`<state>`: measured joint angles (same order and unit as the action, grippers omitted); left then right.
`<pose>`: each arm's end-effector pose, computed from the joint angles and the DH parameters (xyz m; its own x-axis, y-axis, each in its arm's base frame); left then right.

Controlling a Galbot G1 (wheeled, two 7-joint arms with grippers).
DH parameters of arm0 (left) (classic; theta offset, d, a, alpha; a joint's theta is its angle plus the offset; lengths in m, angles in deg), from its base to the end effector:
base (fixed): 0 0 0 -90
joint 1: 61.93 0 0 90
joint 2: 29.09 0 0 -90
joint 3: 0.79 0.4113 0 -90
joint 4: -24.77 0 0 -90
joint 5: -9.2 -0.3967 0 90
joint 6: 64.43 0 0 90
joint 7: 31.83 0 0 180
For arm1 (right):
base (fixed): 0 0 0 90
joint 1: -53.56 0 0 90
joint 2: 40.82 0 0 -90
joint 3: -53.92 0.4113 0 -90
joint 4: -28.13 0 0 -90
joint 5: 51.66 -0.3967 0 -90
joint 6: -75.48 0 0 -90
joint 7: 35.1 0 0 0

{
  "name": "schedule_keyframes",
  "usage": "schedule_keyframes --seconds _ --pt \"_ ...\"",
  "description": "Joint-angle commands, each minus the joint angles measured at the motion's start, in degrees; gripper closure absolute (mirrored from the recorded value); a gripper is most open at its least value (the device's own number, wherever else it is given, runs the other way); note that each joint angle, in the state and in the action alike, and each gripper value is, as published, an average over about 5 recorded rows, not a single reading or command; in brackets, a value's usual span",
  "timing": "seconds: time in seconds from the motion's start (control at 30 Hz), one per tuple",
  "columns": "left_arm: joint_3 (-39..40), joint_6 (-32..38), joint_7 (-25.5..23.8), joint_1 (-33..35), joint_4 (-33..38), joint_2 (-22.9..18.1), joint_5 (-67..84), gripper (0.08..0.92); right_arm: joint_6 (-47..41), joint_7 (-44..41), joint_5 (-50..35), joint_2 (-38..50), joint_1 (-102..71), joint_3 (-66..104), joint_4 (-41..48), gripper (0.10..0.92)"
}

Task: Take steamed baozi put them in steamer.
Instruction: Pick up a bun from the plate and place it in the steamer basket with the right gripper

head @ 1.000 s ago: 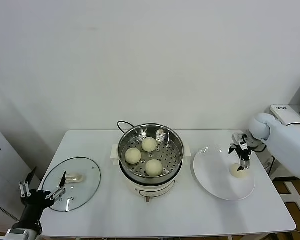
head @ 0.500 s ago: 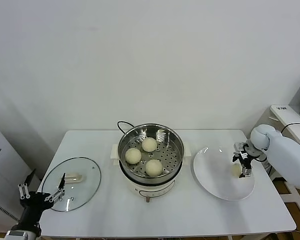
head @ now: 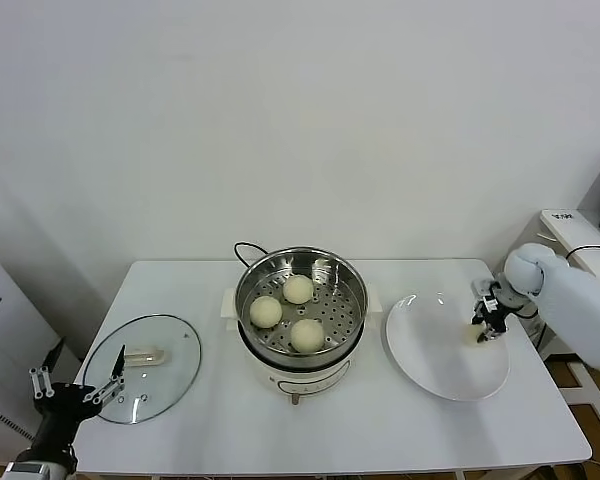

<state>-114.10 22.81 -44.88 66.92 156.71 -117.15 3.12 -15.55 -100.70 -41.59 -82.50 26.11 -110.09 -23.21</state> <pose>0.1219 0.1216 -0.2807 -0.9961 -0.0831 0.0306 -0.0657 0.9247 0.3750 0.6256 -0.2943 -0.2288 -0.1627 -0.0138 0.9866 -0.9866 -0.0098 -0.1628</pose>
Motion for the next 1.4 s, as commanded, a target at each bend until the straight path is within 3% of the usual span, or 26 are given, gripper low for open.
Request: schedule_keyframes --seconds 0.03,0.3,0.4,0.67,0.83,1.03,1.4 --pt "-0.33 0.20 -0.04 0.02 -0.01 -0.44 0.19 0.177 -8.23 0.37 -32.82 -2.57 29.51 -29.28 -7.68 0.671" --pt "-0.83 0.58 -0.15 -0.17 -0.01 -0.79 0.85 0.177 -16.00 0.24 -55.22 -15.05 46.64 -39.87 -10.29 0.677" --pt "-1.03 0.75 -0.18 -0.20 -0.01 -1.08 1.05 0.177 -18.42 1.20 -58.74 -18.39 47.92 -40.37 -12.93 0.677" --pt "-1.47 0.93 -0.25 -0.06 -0.04 -1.43 1.89 0.177 -23.75 6.05 -58.23 -19.23 45.12 -40.94 -21.96 0.677" --pt "-1.28 0.81 -0.26 -0.36 -0.04 -1.43 1.88 0.177 -24.74 8.46 -52.52 -18.01 40.78 -41.92 -25.82 0.677" --pt "-1.46 0.76 -0.25 -0.26 -0.08 -1.21 2.16 0.177 -24.72 10.05 -46.73 -17.21 35.75 -41.82 -25.57 0.673" --pt "-2.16 0.90 -0.25 -0.08 -0.52 -1.07 2.72 0.177 -24.54 11.85 -44.44 -18.64 32.40 -41.04 -22.47 0.662"
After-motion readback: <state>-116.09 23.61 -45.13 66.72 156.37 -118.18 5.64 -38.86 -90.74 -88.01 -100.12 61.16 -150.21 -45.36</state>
